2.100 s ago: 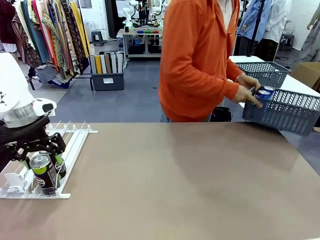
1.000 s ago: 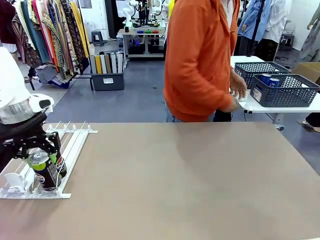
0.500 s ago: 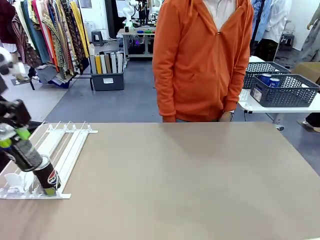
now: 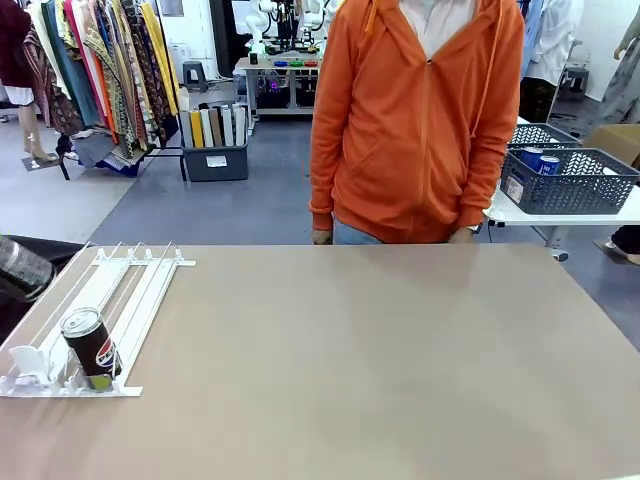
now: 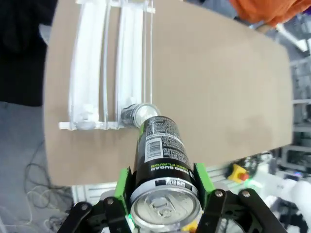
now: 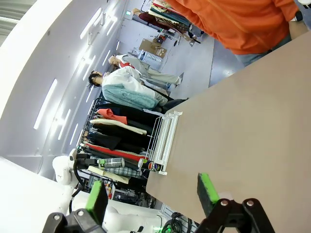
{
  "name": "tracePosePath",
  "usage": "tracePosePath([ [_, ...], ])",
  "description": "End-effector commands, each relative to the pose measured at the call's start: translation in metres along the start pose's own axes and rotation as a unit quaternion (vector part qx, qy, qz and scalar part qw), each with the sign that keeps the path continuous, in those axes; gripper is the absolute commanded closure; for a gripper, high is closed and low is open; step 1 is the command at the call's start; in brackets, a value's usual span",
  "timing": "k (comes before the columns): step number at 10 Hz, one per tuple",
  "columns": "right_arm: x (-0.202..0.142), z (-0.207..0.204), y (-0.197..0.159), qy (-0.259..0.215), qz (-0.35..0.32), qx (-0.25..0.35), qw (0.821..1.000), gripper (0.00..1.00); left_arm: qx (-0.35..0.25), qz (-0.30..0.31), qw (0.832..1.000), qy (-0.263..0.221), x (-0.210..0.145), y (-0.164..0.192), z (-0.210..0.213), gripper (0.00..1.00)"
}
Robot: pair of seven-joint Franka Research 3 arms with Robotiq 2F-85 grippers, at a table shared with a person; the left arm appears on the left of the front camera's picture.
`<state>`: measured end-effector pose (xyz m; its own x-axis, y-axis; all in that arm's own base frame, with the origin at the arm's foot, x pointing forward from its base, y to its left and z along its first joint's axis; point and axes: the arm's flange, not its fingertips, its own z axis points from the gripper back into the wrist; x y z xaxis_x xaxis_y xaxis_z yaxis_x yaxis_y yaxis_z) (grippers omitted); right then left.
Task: Retrieve and store the cans from the dispenser.
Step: Pick up one can from the Automatic Can Dispenser and place it in the middle of the table.
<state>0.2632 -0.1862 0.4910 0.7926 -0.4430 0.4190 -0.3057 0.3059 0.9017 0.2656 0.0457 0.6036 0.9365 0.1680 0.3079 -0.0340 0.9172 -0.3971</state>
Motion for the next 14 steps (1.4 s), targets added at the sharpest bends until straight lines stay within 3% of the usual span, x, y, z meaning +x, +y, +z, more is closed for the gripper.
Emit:
tracePosePath([
  [1, 0.004, -0.002, 0.003, -0.010, 0.006, 0.013, 1.000, 0.00, 0.032, -0.055, 0.997, 0.032, 0.004, -0.030, -0.002, 1.00],
  [4, 0.004, -0.002, 0.003, -0.010, 0.006, 0.013, 1.000, 0.00, 0.021, -0.031, 0.999, 0.027, -0.001, -0.023, -0.010, 1.00],
  [5, 0.004, -0.002, 0.003, -0.010, 0.006, 0.013, 1.000, 0.00, 0.028, -0.016, 0.999, 0.008, 0.010, -0.042, -0.026, 1.00],
  [6, 0.004, -0.002, 0.003, -0.010, 0.006, 0.013, 1.000, 0.00, 0.001, -0.070, 0.998, 0.003, 0.024, -0.074, -0.043, 1.00],
  [7, 0.004, -0.002, 0.003, -0.010, 0.006, 0.013, 1.000, 0.00, 0.014, -0.094, 0.995, 0.000, 0.039, -0.115, -0.067, 1.00],
  [9, 0.004, -0.002, 0.003, -0.010, 0.006, 0.013, 1.000, 0.00, 0.019, -0.207, 0.976, 0.058, 0.061, -0.219, -0.141, 1.00],
  [11, 0.004, -0.002, 0.003, -0.010, 0.006, 0.013, 1.000, 0.00, 0.055, -0.276, 0.953, 0.112, 0.065, -0.305, -0.225, 1.00],
  [12, 0.004, -0.002, 0.003, -0.010, 0.006, 0.013, 1.000, 0.00, 0.086, -0.309, 0.938, 0.132, 0.063, -0.337, -0.271, 1.00],
  [14, 0.004, -0.002, 0.003, -0.010, 0.006, 0.013, 1.000, 0.00, 0.114, -0.333, 0.923, 0.156, 0.053, -0.366, -0.333, 1.00],
])
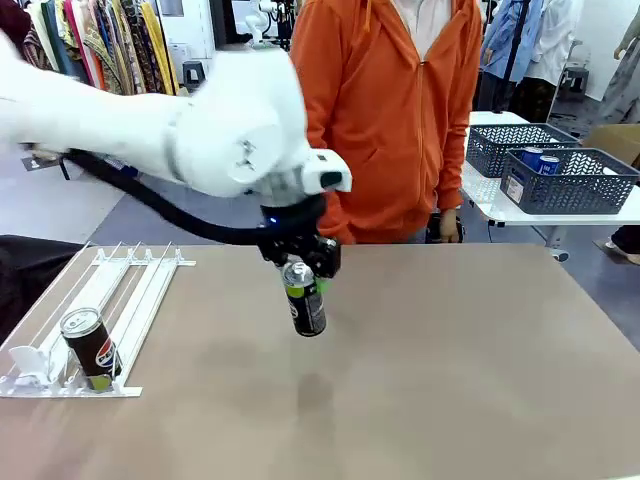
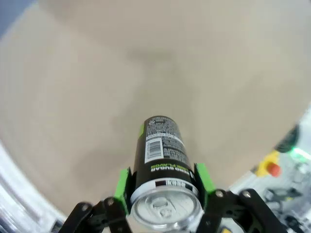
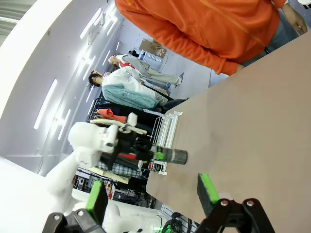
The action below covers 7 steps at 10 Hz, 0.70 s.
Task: Retrieve and store the cans from the dispenser.
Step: Pick up one can from the Automatic Can Dispenser and place it in the middle of the table.
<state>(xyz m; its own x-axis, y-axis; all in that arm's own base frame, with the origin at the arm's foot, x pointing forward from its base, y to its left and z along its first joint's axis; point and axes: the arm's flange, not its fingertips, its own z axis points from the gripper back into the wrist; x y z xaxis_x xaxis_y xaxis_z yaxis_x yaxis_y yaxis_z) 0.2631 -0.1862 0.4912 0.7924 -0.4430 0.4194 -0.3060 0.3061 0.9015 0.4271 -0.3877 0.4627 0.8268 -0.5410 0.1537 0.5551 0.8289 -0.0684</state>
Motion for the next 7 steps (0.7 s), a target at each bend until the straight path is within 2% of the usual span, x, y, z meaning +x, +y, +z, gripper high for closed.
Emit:
tracePosePath([
  [1, 0.004, -0.002, 0.003, -0.010, 0.006, 0.013, 1.000, 0.00, 0.045, -0.002, 0.999, 0.030, 0.031, -0.012, -0.008, 1.00],
  [6, 0.004, -0.002, 0.003, -0.010, 0.006, 0.013, 1.000, 0.00, 0.040, -0.019, 0.997, 0.063, 0.039, -0.026, -0.040, 1.00],
  [7, 0.004, -0.002, 0.003, -0.010, 0.006, 0.013, 1.000, 0.00, 0.036, -0.017, 0.997, 0.065, 0.039, -0.026, -0.041, 0.70],
])
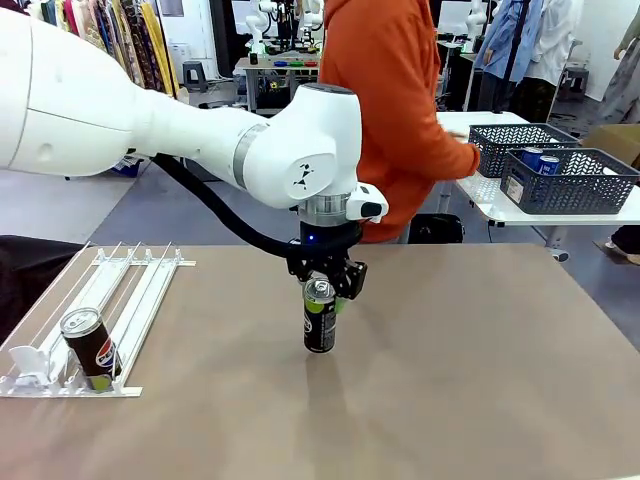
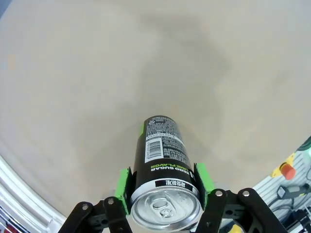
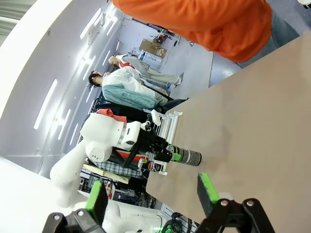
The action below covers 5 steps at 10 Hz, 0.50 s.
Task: Retrieve and store the cans from the dispenser.
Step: Pick up one can from the Automatic Can Dispenser and place it in the middle of the table.
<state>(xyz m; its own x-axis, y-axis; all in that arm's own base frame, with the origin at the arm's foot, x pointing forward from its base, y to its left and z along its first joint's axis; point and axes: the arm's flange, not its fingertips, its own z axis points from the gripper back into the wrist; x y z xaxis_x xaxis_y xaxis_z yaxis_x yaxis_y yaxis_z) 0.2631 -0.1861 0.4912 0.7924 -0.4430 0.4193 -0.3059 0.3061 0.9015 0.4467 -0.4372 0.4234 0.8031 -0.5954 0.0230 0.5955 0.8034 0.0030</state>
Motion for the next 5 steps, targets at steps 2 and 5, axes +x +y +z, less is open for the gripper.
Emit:
tracePosePath([
  [2, 0.0036, -0.0018, 0.0033, -0.010, 0.006, 0.013, 1.000, 0.00, 0.007, 0.007, 1.000, -0.005, -0.0001, 0.0014, 0.0072, 0.00],
  [5, 0.0036, -0.0018, 0.0033, -0.010, 0.006, 0.013, 1.000, 0.00, 0.002, 0.010, 1.000, -0.016, -0.0058, 0.0045, 0.0158, 0.00],
])
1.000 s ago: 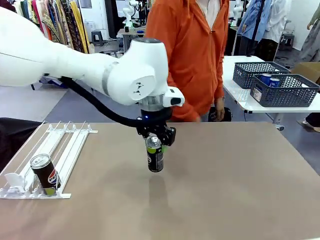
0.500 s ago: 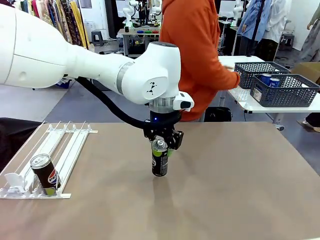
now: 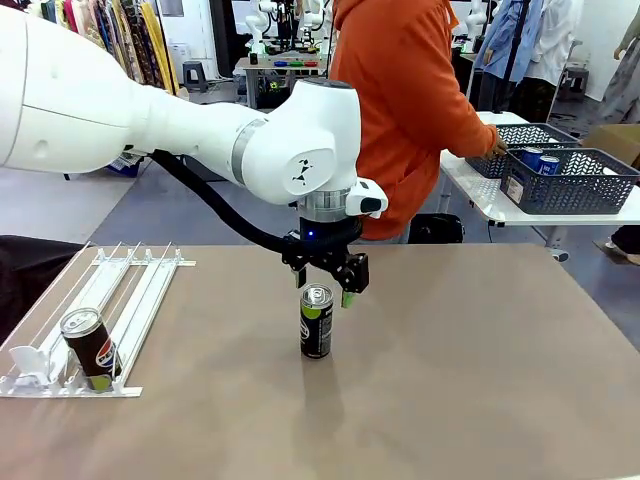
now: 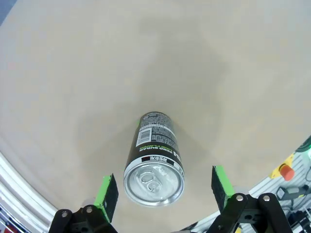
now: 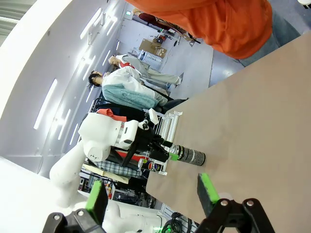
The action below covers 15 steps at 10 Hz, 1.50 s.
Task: Retrieve and store the cans from the dispenser.
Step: Pick up one can from the Automatic Can Dispenser and place it in the middle of the table.
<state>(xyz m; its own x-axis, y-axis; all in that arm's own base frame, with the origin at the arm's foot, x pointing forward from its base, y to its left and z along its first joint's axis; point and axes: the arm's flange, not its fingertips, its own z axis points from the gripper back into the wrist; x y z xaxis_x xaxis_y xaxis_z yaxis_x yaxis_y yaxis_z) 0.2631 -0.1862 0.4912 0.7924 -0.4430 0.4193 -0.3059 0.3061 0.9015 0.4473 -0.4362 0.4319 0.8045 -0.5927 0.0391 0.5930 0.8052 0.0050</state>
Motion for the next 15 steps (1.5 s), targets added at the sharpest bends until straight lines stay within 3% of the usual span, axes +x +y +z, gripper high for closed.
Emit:
tracePosePath([
  [1, 0.004, -0.002, 0.003, -0.010, 0.006, 0.013, 1.000, 0.00, -0.006, 0.008, 1.000, -0.017, -0.011, 0.005, 0.017, 0.00],
  [4, 0.004, -0.002, 0.003, -0.010, 0.006, 0.013, 1.000, 0.00, -0.029, 0.017, 0.999, -0.034, -0.071, 0.030, 0.077, 0.00],
  [6, 0.004, -0.002, 0.003, -0.010, 0.006, 0.013, 1.000, 0.00, -0.097, 0.060, 0.991, -0.069, -0.144, 0.089, 0.117, 0.00],
  [7, 0.004, -0.002, 0.003, -0.010, 0.006, 0.013, 1.000, 0.00, -0.132, 0.114, 0.980, -0.098, -0.185, 0.132, 0.131, 0.00],
  [8, 0.004, -0.002, 0.003, -0.010, 0.006, 0.013, 1.000, 0.00, -0.159, 0.192, 0.958, -0.140, -0.238, 0.183, 0.143, 0.00],
  [10, 0.004, -0.002, 0.003, -0.010, 0.006, 0.013, 1.000, 0.00, -0.265, 0.263, 0.905, -0.203, -0.324, 0.265, 0.152, 0.00],
  [11, 0.004, -0.002, 0.003, -0.010, 0.006, 0.013, 1.000, 0.00, -0.280, 0.320, 0.878, -0.221, -0.356, 0.303, 0.144, 0.00],
  [12, 0.004, -0.002, 0.003, -0.010, 0.006, 0.013, 1.000, 0.00, -0.338, 0.328, 0.851, -0.233, -0.388, 0.341, 0.128, 0.00],
  [13, 0.004, -0.002, 0.003, -0.010, 0.006, 0.013, 1.000, 0.00, -0.416, 0.276, 0.830, -0.250, -0.411, 0.367, 0.109, 0.00],
  [15, 0.004, -0.002, 0.003, -0.010, 0.006, 0.013, 1.000, 0.00, -0.473, 0.293, 0.786, -0.270, -0.437, 0.396, 0.075, 0.00],
])
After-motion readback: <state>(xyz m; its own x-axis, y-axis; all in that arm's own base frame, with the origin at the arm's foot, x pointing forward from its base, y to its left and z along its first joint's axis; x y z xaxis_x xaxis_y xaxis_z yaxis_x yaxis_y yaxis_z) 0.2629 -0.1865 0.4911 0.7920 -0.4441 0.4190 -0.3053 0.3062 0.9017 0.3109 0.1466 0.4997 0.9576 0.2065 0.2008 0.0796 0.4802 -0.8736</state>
